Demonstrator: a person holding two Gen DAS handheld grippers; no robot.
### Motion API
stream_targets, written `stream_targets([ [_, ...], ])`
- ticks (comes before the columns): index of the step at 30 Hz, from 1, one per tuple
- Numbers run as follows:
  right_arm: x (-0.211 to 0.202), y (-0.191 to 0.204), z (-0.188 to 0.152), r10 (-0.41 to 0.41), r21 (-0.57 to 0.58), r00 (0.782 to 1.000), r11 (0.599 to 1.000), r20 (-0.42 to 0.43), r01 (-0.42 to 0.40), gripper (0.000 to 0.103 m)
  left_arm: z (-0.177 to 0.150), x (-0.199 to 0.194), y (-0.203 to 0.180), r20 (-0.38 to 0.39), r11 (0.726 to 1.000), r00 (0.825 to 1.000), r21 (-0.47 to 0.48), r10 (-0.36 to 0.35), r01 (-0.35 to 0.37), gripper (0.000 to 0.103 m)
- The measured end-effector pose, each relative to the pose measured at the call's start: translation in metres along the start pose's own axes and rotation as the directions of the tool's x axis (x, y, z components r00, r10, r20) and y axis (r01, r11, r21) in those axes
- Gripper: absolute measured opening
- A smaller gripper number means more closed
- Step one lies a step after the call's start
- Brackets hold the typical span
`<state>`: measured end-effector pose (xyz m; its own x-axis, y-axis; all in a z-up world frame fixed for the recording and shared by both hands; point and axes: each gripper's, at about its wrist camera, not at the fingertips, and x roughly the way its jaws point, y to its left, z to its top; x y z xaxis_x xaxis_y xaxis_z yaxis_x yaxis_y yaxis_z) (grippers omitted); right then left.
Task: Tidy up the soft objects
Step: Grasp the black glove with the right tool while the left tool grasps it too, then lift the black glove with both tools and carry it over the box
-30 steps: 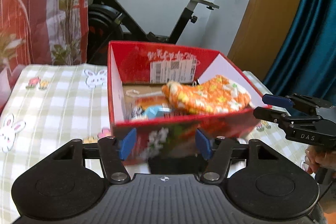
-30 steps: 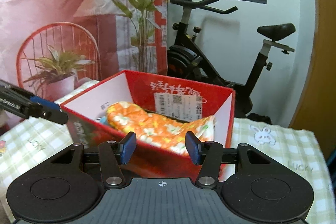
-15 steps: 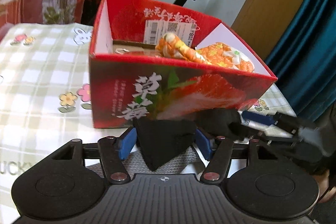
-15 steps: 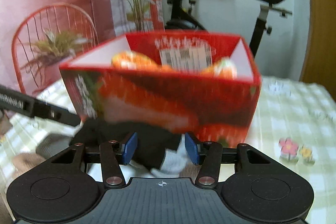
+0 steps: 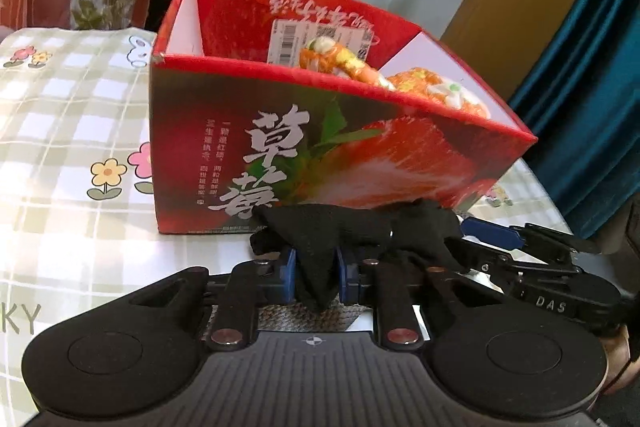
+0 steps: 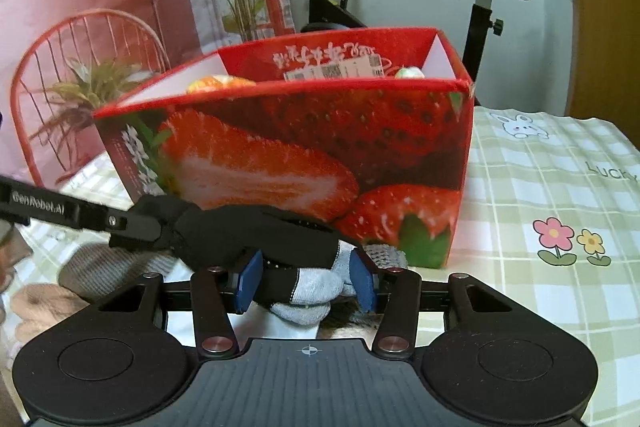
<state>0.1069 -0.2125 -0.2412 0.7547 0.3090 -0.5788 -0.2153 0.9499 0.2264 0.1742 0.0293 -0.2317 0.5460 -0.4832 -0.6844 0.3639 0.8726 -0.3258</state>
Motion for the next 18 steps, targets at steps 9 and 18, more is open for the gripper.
stream_targets([
  [9, -0.007, 0.010, 0.005, 0.050, -0.063, 0.998, 0.997, 0.027, -0.048, 0.065, -0.001, -0.012, -0.003, 0.015, 1.000, 1.000, 0.014, 0.025, -0.025, 0.021],
  [18, -0.009, 0.023, 0.003, 0.069, -0.164, 0.997, 0.984, 0.018, -0.065, 0.071, 0.012, -0.029, -0.005, 0.080, 1.000, 0.996, 0.001, 0.028, -0.028, 0.020],
])
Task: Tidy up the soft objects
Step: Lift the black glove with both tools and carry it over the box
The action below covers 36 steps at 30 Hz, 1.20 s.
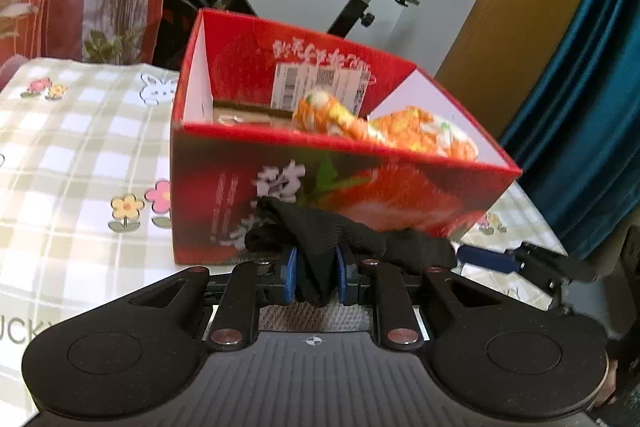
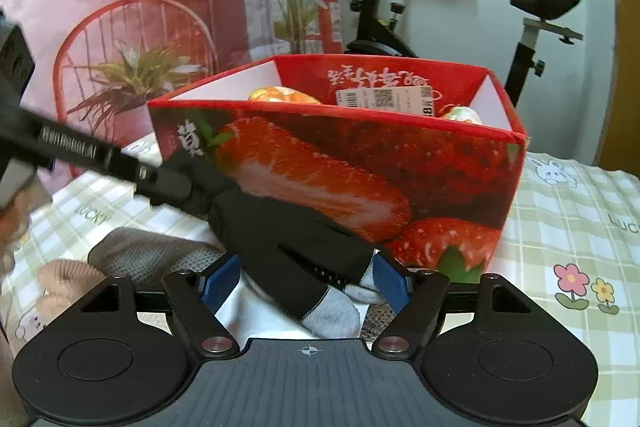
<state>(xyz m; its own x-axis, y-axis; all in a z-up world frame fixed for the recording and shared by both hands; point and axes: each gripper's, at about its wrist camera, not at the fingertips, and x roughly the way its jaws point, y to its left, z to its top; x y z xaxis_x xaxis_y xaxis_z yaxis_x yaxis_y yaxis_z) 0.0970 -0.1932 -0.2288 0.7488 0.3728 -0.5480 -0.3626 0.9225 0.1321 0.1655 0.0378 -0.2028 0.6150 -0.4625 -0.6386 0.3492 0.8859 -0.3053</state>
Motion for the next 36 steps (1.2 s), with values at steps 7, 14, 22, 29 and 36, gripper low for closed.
stream_targets([
  [7, 0.013, 0.000, 0.001, -0.033, -0.043, 0.999, 0.999, -0.038, 0.031, 0.062, -0.002, -0.002, -0.008, 0.001, 1.000, 1.000, 0.011, -0.004, 0.004, 0.020],
  [14, 0.008, -0.016, 0.004, 0.001, 0.047, 1.000, 0.999, -0.020, 0.000, 0.019, -0.003, -0.015, -0.022, 0.002, 0.998, 0.999, 0.049, -0.042, 0.042, 0.020],
  [22, -0.025, -0.006, 0.020, -0.005, -0.006, 0.998, 1.000, 0.061, 0.006, 0.010, 0.003, -0.041, -0.034, 0.061, 0.995, 0.996, 0.075, -0.069, 0.064, 0.020],
  [29, -0.059, 0.002, 0.053, -0.005, -0.064, 0.986, 0.998, 0.164, 0.015, 0.010, 0.021, -0.065, -0.040, 0.150, 0.994, 0.985, 0.084, -0.081, 0.069, 0.020],
  [36, -0.058, 0.000, 0.096, -0.014, -0.132, 0.980, 0.990, 0.196, 0.041, 0.010, 0.051, -0.063, -0.041, 0.223, 0.996, 0.973, 0.073, -0.064, 0.049, 0.020],
])
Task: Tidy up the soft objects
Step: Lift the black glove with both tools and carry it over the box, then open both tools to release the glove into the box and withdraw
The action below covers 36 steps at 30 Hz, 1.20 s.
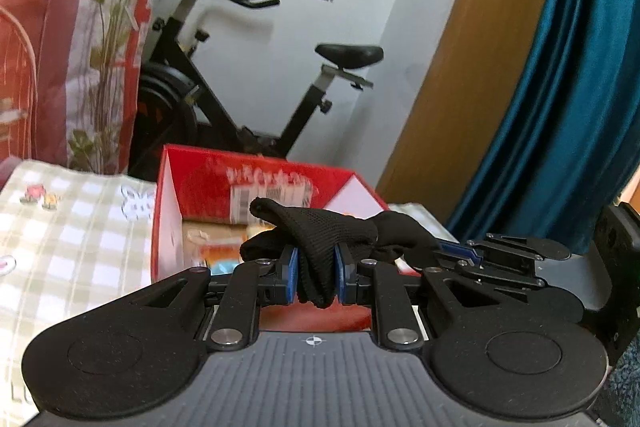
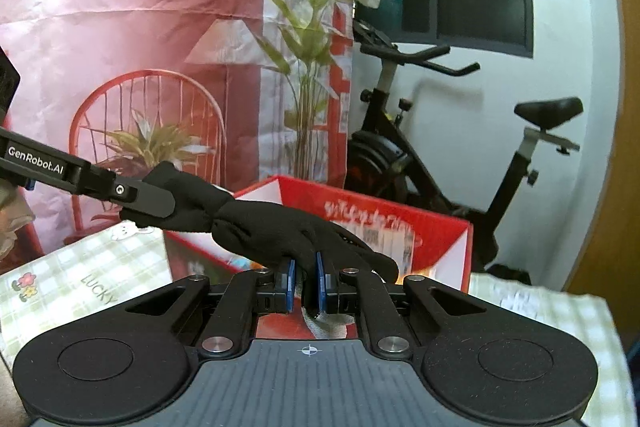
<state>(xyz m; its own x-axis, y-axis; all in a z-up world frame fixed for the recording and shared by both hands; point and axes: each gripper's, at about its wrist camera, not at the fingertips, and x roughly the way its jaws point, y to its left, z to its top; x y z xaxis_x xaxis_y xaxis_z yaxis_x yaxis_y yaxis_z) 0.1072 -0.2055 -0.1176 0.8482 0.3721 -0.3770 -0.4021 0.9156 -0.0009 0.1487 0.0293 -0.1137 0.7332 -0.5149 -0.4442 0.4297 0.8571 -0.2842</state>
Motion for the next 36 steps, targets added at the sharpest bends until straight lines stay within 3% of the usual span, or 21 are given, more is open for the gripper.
stream_targets([
  [5, 0.036, -0.011, 0.019, -0.020, -0.005, 0.999, 1.000, -0.027, 0.020, 0.010, 0.016, 0.026, 0.009, -0.005, 0.999, 0.999, -0.004, 0.036, -0.036, 0.020],
  [10, 0.086, -0.025, 0.021, -0.023, 0.031, 0.991, 0.999, -0.134, 0.027, 0.010, 0.022, 0.058, 0.028, -0.058, 0.997, 0.996, -0.025, 0.069, -0.071, 0.022],
  [15, 0.135, -0.029, 0.016, -0.031, 0.027, 0.962, 0.999, -0.273, 0.040, 0.010, 0.022, 0.083, 0.046, -0.096, 0.989, 0.986, -0.034, 0.140, -0.144, 0.057],
  [19, 0.165, -0.032, 0.016, -0.044, 0.047, 0.936, 0.997, -0.350, 0.064, 0.010, 0.026, 0.087, 0.054, -0.083, 0.982, 0.979, -0.011, 0.188, -0.189, 0.059],
  [24, 0.186, -0.033, 0.026, -0.096, 0.038, 0.931, 0.992, -0.353, 0.116, 0.010, 0.029, 0.086, 0.059, -0.071, 0.979, 0.977, 0.002, 0.202, -0.202, 0.059],
  [26, 0.193, -0.033, 0.030, -0.133, 0.023, 0.927, 0.988, -0.352, 0.150, 0.012, 0.029, 0.087, 0.060, -0.069, 0.978, 0.975, 0.005, 0.210, -0.210, 0.059],
  [31, 0.196, -0.039, 0.031, -0.207, 0.019, 0.911, 0.973, -0.357, 0.228, 0.037, 0.029, 0.083, 0.059, -0.063, 0.977, 0.975, 0.009, 0.213, -0.213, 0.060],
  [36, 0.181, -0.042, 0.031, -0.205, 0.037, 0.918, 0.972, -0.339, 0.231, 0.042, 0.030, 0.075, 0.055, -0.056, 0.977, 0.975, 0.017, 0.215, -0.215, 0.061],
])
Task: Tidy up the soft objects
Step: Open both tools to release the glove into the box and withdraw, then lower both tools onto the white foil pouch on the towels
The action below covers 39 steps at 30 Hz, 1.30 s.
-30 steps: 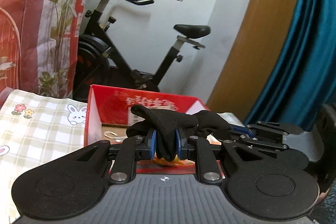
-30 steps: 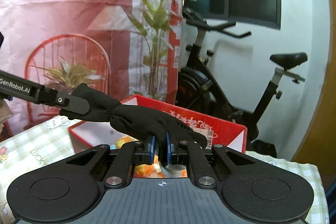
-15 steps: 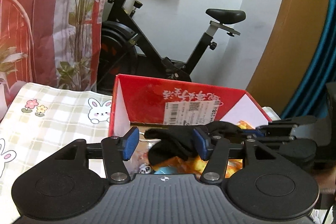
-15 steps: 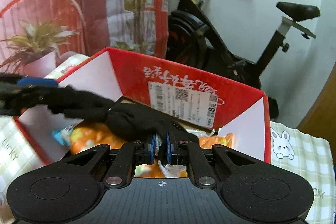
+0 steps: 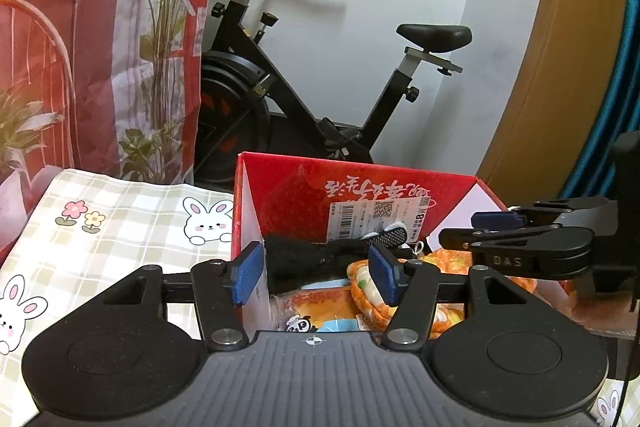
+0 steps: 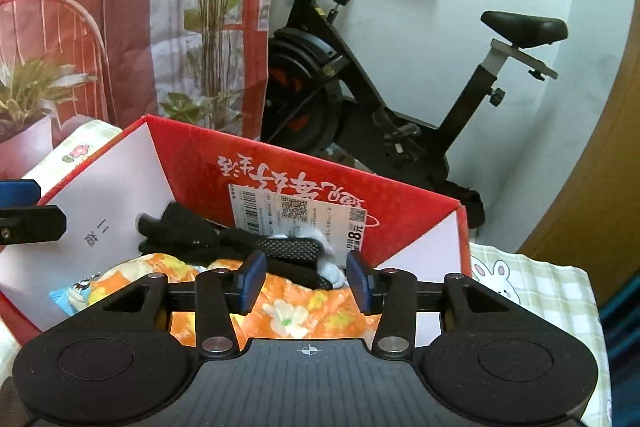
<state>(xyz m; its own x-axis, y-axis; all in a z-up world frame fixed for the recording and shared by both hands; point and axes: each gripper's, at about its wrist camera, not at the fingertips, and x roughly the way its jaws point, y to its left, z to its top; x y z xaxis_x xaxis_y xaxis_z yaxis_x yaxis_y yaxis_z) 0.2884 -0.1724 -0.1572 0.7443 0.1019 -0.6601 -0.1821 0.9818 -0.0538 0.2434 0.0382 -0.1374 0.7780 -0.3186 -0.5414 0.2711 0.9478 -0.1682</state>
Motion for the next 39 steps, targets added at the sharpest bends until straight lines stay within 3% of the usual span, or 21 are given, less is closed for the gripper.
stream_targets([
  [10, -0.065, -0.002, -0.026, 0.078, 0.005, 0.994, 0.997, 0.078, -0.079, 0.042, -0.016, -0.042, -0.008, -0.014, 0.999, 1.000, 0.037, -0.012, 0.013, 0.061],
  [18, -0.114, 0.016, -0.070, 0.171, 0.037, 0.977, 0.984, 0.127, -0.177, 0.042, -0.059, -0.084, 0.002, -0.077, 0.999, 0.997, 0.034, -0.010, 0.013, 0.061],
  [23, -0.123, 0.037, -0.106, 0.209, 0.038, 0.972, 0.976, 0.112, -0.214, 0.041, -0.088, -0.098, 0.009, -0.102, 1.000, 0.995, 0.001, -0.006, 0.006, 0.060],
  [31, -0.134, 0.035, -0.166, 0.178, 0.066, 0.981, 0.981, 0.072, -0.183, 0.042, -0.126, -0.110, 0.002, -0.107, 0.996, 0.993, -0.083, -0.045, 0.037, 0.060],
  [39, -0.134, 0.013, -0.209, 0.159, 0.175, 0.987, 0.972, 0.014, -0.159, 0.048, -0.129, -0.096, -0.012, -0.132, 0.992, 0.987, -0.096, -0.093, 0.081, 0.060],
])
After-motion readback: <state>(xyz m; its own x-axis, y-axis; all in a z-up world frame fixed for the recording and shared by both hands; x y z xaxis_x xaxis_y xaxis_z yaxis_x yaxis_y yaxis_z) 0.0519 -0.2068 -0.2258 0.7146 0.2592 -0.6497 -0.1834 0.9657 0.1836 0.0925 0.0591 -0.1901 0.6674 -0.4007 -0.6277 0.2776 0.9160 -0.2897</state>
